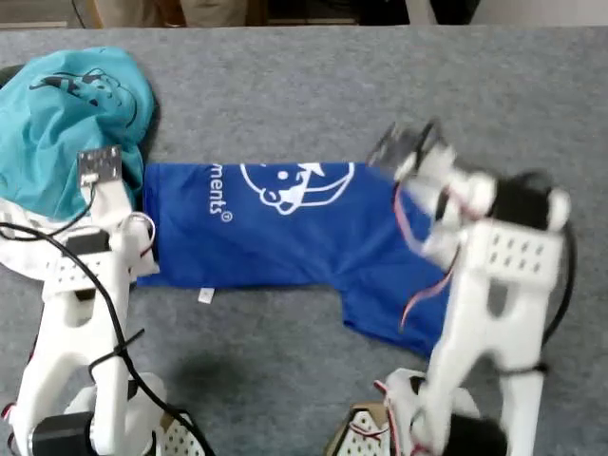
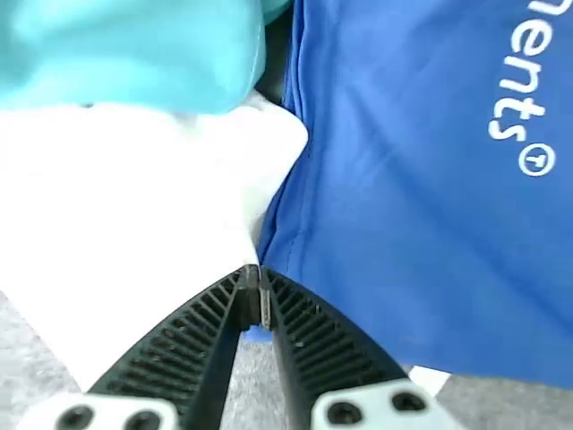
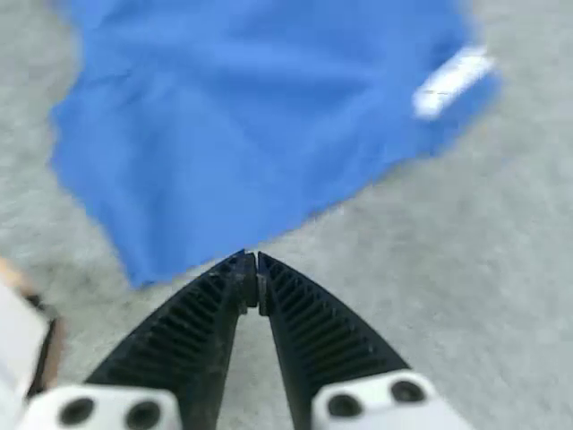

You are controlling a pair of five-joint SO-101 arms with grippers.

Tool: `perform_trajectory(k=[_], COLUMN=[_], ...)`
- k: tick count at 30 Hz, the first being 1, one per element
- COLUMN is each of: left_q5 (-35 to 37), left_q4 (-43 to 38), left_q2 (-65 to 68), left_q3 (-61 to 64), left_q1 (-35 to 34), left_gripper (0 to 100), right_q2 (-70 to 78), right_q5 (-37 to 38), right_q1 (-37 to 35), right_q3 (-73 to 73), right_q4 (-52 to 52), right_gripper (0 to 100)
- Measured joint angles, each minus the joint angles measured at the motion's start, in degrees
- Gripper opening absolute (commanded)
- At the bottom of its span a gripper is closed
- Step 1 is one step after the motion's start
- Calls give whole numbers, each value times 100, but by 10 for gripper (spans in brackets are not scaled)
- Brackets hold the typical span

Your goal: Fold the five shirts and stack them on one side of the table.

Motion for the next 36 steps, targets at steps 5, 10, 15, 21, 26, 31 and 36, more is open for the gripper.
perform_trajectory(k=[5,10,15,21,26,31,36], left_q5=[-9,-9,-9,-9,-9,-9,-9], left_q4=[-949,-1125,-1134,-1134,-1134,-1134,-1134], left_q2=[-62,-70,-70,-70,-70,-70,-70], left_q3=[835,853,853,853,853,853,853], left_q1=[-53,-53,-53,-53,-53,-53,-53], left_gripper=[21,21,20,20,20,20,20], right_q2=[-1327,-1802,-1855,-1855,-1855,-1248,-607], right_q5=[167,141,-9,-26,-26,-26,-26], right_q1=[-651,-1196,-1284,-1591,-1600,-1609,-1618], right_q3=[2198,3402,3727,3815,4255,4554,4510], right_q4=[-211,-308,-633,-914,-1468,-2163,-2470], right_gripper=[173,206,209,210,210,210,207])
